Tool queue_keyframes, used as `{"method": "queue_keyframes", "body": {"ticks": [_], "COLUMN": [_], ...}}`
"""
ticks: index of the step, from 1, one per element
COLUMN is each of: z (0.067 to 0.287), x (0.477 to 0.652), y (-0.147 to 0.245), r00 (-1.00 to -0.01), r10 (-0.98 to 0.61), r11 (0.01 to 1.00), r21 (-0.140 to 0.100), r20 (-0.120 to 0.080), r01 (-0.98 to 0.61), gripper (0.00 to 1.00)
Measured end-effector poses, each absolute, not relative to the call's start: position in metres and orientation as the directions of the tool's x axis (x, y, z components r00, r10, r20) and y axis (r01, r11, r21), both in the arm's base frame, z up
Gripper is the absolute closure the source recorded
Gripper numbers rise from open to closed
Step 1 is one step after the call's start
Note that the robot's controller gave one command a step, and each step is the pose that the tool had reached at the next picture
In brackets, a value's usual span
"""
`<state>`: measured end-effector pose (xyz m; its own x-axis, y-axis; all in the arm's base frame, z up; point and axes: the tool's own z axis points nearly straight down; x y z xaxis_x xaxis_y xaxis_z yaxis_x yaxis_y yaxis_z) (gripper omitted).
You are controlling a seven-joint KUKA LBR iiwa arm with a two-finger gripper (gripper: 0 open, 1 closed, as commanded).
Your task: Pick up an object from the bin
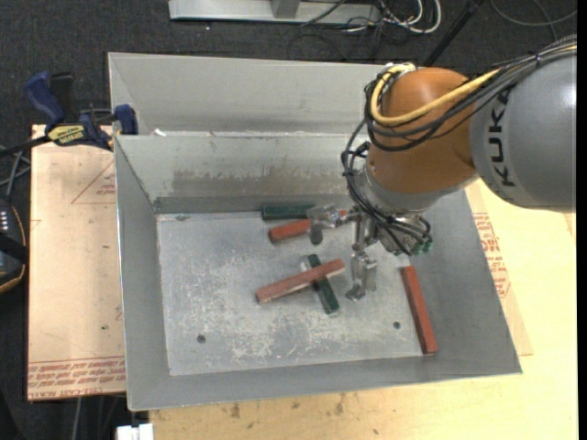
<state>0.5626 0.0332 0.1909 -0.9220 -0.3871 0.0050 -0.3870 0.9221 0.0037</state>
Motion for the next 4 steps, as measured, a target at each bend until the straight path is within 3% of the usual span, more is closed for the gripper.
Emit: {"method": "queue_keyframes", "body": {"ticks": [1,2,3,4], "z": [0.079,0.079,0.13,0.198], "x": [0.575,0.575,0.569,0.578], "y": [0.013,0.013,0.004,0.01], "r00": [-0.792,-0.792,-0.806,-0.835], "r10": [-0.61,-0.61,-0.592,-0.55], "r11": [0.792,0.792,0.806,0.835], "r21": [-0.002,-0.003,0.003,0.001], "r20": [-0.007,-0.008,0.0,-0.001], "r01": [-0.61,-0.61,-0.592,-0.55], "gripper": [1.0,1.0,1.0,1.0]}}
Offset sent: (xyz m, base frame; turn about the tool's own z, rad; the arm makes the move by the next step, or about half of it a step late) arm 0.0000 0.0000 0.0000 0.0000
